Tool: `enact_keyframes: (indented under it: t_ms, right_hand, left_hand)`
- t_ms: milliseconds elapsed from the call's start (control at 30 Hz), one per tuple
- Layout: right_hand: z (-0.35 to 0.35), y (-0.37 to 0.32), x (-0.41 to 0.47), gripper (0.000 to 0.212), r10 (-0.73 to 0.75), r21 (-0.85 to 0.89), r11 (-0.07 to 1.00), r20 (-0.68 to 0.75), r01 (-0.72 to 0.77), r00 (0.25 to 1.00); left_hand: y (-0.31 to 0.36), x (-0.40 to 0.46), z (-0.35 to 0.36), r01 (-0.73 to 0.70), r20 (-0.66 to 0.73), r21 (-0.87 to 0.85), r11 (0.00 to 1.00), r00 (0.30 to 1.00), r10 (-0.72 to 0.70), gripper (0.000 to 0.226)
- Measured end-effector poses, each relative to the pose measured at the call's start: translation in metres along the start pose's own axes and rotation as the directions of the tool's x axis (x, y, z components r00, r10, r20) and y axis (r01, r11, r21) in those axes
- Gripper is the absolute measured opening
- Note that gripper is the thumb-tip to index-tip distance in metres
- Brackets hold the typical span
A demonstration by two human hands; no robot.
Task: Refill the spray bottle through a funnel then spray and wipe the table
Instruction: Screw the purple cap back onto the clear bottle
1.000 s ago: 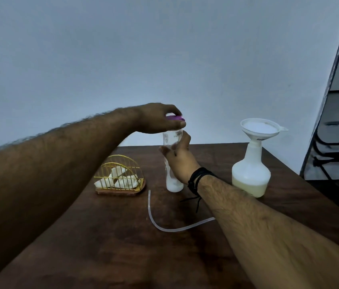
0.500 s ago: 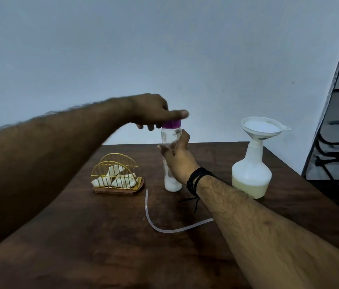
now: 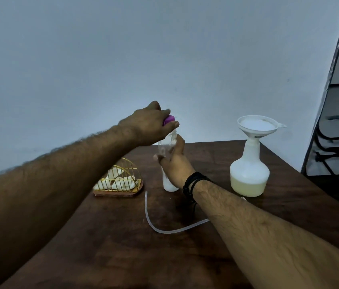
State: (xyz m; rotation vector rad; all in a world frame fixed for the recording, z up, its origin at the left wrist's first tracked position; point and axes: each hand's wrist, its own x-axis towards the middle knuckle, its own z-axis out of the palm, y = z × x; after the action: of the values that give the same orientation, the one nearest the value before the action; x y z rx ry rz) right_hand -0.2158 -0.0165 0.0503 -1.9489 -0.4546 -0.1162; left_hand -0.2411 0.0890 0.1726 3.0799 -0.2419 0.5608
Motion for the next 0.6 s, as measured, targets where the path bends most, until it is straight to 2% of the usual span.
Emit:
enact_keyframes:
  t_ms: [133, 333, 467, 533, 600]
  right_hand:
    - [-0.006, 0.005, -0.005, 0.11, -0.01, -0.075, 0.997, -0.057, 0.006, 0.998]
    - [-0.044, -0.015, -0.017, 0.114, -0.159, -0.141, 0.98, -0.108, 0.143, 0.981]
    - [-0.07, -0.018, -0.04, 0.093, -0.258, -0.202, 0.953, -0.146, 0.227, 0.955]
    - [-0.087, -0.013, -0.061, 0.071, -0.327, -0.225, 0.933, -0.196, 0.282, 0.924]
    - [-0.103, -0.001, -0.083, 0.045, -0.424, -0.301, 0.889, -0.258, 0.345, 0.868]
  left_hand:
    - [0.005, -0.005, 0.006, 0.051, -0.069, 0.024, 0.998, 0.996, -0.05, 0.061]
    - [0.012, -0.003, 0.003, 0.083, -0.068, 0.038, 0.996, 0.994, -0.08, 0.077]
    - [0.019, -0.009, -0.009, 0.088, -0.123, 0.038, 0.995, 0.989, -0.083, 0.077]
    - [0.028, -0.015, -0.016, 0.051, -0.217, 0.068, 0.996, 0.975, -0.035, 0.07]
    - [0.042, -0.024, -0.019, -0.045, -0.346, 0.106, 0.993, 0.935, 0.079, 0.06]
